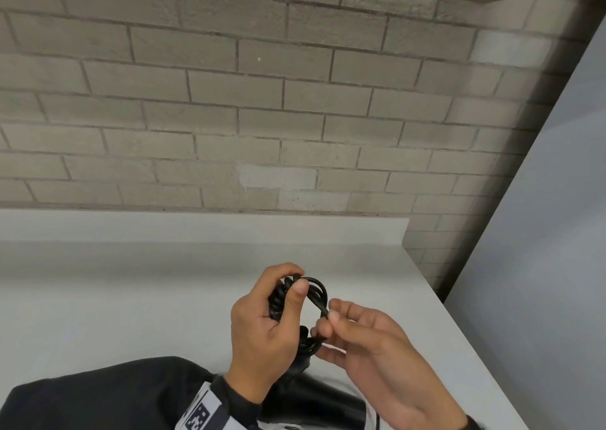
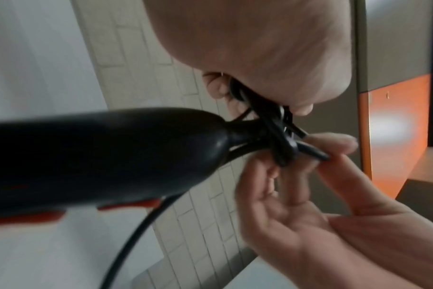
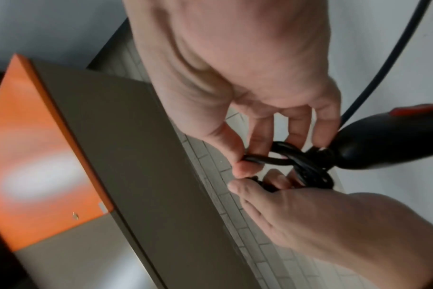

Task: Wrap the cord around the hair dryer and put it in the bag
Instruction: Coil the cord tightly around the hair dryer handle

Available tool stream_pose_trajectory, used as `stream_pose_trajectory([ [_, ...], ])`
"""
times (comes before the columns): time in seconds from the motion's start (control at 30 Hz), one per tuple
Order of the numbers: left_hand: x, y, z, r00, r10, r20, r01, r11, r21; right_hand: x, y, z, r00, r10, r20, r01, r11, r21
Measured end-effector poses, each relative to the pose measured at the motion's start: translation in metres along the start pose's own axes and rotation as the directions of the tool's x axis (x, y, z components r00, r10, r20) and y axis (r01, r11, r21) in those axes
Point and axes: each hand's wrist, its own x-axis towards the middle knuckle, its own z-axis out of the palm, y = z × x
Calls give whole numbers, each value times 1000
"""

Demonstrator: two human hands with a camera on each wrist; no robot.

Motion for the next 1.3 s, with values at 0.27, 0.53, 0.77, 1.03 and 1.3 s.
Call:
stream_pose_trajectory([
  [0.27,2,-5,2,999,30,24,-31,998,55,-3,0,2,990,-138,-33,127,966,-224],
  [0.53,3,-8,3,1000,24,0,-24,994,102,-12,44,0,796,-604,-40,388,560,-732],
  [0.77,4,-8,-2,996,79,37,-85,980,179,-12,38,-7,892,-450,-32,361,754,-549],
  [1.03,9,-15,-1,996,65,56,-77,965,249,-15,9,-20,994,77,-78,-57,970,237],
  [1.3,4,-23,8,999,-41,17,37,984,175,-7,62,-37,872,-480,91,481,809,-338],
])
